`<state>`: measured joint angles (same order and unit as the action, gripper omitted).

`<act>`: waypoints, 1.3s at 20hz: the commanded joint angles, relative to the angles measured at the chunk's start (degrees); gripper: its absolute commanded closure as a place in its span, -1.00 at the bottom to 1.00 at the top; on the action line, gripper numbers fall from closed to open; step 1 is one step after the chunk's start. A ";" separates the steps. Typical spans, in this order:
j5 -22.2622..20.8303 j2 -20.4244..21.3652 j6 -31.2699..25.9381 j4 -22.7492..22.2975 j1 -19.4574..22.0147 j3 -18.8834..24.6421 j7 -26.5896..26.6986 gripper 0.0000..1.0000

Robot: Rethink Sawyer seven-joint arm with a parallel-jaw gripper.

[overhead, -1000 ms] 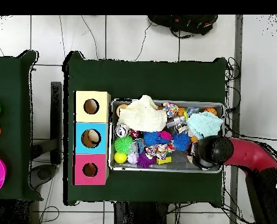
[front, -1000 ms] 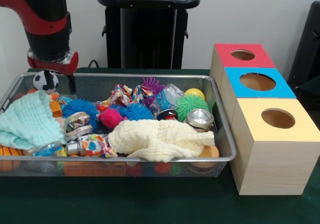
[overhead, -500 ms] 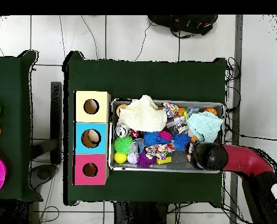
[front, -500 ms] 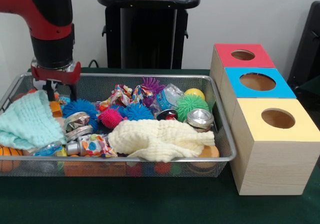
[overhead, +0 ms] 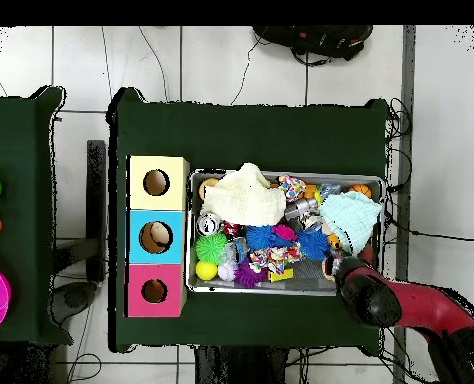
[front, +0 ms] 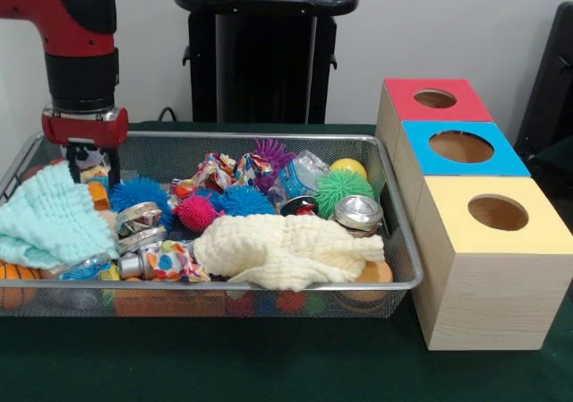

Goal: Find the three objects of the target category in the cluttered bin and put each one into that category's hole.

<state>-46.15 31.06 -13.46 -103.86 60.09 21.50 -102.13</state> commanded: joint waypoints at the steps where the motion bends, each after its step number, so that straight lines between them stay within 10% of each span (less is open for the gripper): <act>1: -9.44 -1.42 -4.94 -8.90 8.32 2.26 16.79 -1.00; 26: -16.74 -6.83 -8.94 -13.91 16.98 6.84 21.32 -1.00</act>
<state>-54.09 30.04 -9.50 -110.95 74.17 32.20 -98.90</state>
